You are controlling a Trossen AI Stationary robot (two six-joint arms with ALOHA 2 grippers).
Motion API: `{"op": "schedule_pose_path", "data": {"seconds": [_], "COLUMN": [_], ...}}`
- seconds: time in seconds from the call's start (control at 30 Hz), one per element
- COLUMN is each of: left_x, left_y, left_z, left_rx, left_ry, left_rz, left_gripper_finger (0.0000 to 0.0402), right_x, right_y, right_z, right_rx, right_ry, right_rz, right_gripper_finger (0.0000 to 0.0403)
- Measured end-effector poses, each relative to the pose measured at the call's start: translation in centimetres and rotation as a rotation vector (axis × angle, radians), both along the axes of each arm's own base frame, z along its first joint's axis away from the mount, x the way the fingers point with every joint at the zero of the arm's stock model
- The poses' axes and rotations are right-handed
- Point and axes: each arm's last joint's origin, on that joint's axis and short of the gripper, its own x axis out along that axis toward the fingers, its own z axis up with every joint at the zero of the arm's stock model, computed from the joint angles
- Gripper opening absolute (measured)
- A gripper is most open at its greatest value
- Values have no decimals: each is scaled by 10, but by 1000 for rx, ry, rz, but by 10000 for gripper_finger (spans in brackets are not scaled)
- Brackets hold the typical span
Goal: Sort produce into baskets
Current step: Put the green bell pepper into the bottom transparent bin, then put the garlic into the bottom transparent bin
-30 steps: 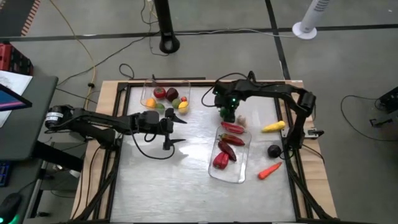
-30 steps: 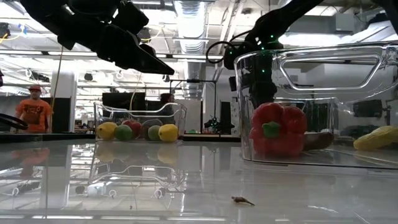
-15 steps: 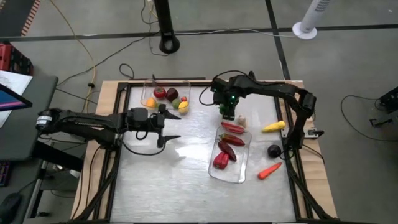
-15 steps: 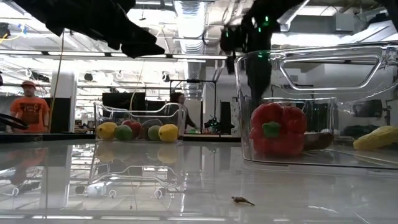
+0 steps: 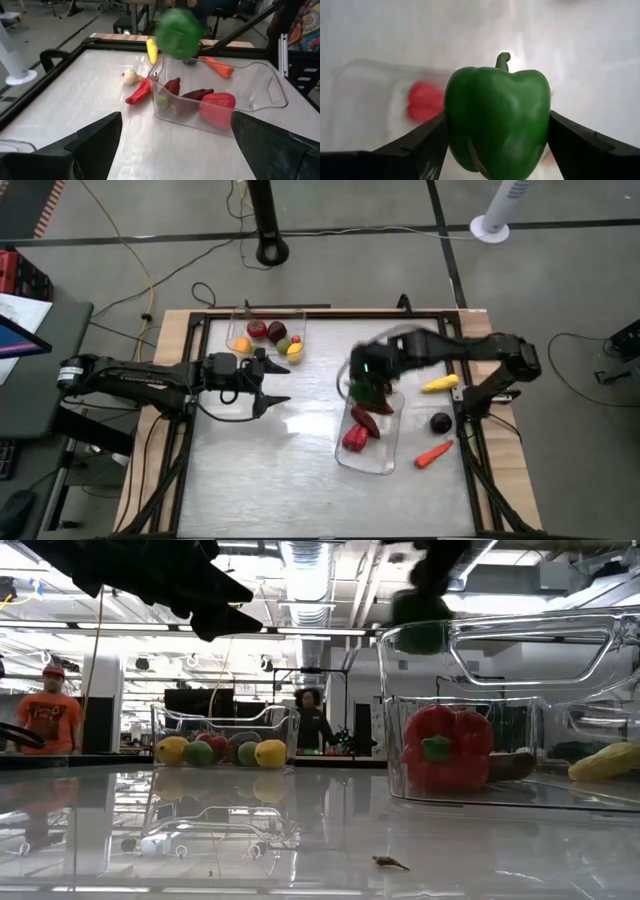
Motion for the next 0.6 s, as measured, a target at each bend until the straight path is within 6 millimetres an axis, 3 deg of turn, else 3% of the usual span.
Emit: {"op": "schedule_pose_path", "data": {"seconds": [0.17, 0.3, 0.47, 0.6], "left_x": [0, 1, 1, 1], "left_y": [-3, -6, -9, -11], "left_z": [0, 0, 2, 2], "left_rx": [-12, -43, -72, -78], "left_ry": [-1, -6, -19, -20], "left_rz": [-11, -16, -23, -19], "left_gripper_finger": [361, 361, 361, 361], "right_x": [-13, -15, -29, -43], "right_y": [43, 57, 49, 15], "right_z": [-20, -36, -27, -9], "right_rx": [10, -26, -178, -198], "right_ry": [88, 124, 114, 62], "right_rz": [-53, -78, -142, -303], "right_gripper_finger": [361, 391, 390, 380]}}
